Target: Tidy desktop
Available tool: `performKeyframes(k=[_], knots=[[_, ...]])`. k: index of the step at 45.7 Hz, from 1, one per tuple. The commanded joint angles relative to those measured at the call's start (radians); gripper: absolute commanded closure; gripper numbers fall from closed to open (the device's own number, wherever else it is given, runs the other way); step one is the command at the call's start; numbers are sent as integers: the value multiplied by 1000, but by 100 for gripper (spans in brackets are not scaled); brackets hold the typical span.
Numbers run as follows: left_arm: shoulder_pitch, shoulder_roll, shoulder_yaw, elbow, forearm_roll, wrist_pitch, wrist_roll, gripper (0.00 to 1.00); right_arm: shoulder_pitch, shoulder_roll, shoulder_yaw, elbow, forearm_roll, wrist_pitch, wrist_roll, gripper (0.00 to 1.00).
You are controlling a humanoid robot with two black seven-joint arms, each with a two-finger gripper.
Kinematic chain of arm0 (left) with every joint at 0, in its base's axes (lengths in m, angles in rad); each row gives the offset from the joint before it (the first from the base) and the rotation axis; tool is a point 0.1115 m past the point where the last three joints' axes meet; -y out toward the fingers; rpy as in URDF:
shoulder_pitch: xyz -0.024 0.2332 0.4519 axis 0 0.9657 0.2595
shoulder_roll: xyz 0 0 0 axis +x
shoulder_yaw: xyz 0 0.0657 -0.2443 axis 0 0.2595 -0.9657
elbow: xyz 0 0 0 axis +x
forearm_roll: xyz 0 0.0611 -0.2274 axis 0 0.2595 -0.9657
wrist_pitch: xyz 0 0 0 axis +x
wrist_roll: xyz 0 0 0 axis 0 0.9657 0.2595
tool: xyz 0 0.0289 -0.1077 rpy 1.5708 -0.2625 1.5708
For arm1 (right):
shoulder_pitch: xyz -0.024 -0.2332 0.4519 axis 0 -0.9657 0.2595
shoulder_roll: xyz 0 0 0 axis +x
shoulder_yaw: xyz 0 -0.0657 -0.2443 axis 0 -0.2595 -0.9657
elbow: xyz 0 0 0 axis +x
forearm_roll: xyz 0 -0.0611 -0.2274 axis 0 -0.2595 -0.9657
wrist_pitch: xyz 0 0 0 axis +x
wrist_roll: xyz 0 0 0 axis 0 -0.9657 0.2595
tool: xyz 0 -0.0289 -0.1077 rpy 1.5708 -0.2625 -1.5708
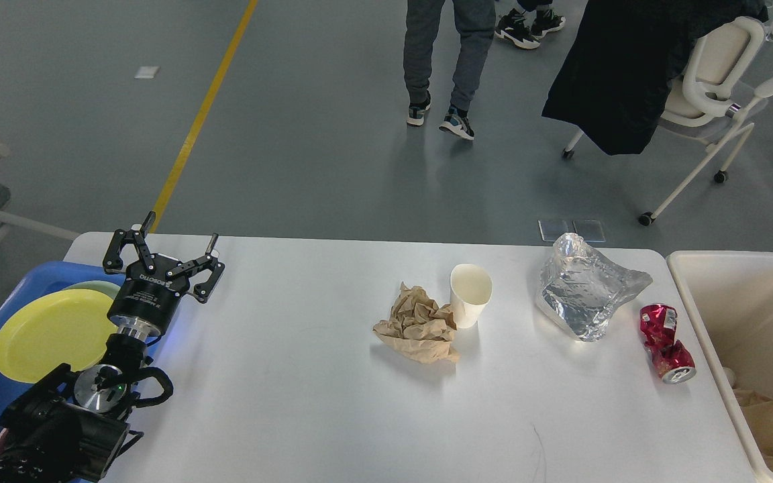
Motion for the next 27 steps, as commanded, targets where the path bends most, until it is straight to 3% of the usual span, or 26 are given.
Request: performKeyframes(k=[1,2,3,27], knots=[[1,0,0,0,0,0,0,0,-10,12,8,-16,0,9,3,0],[1,0,0,0,0,0,0,0,-10,17,9,-18,0,7,3,4],[1,0,0,0,0,0,0,0,-11,21,9,-18,0,7,3,0],[1,0,0,0,0,0,0,0,14,31,16,-18,-1,-1,3,0]])
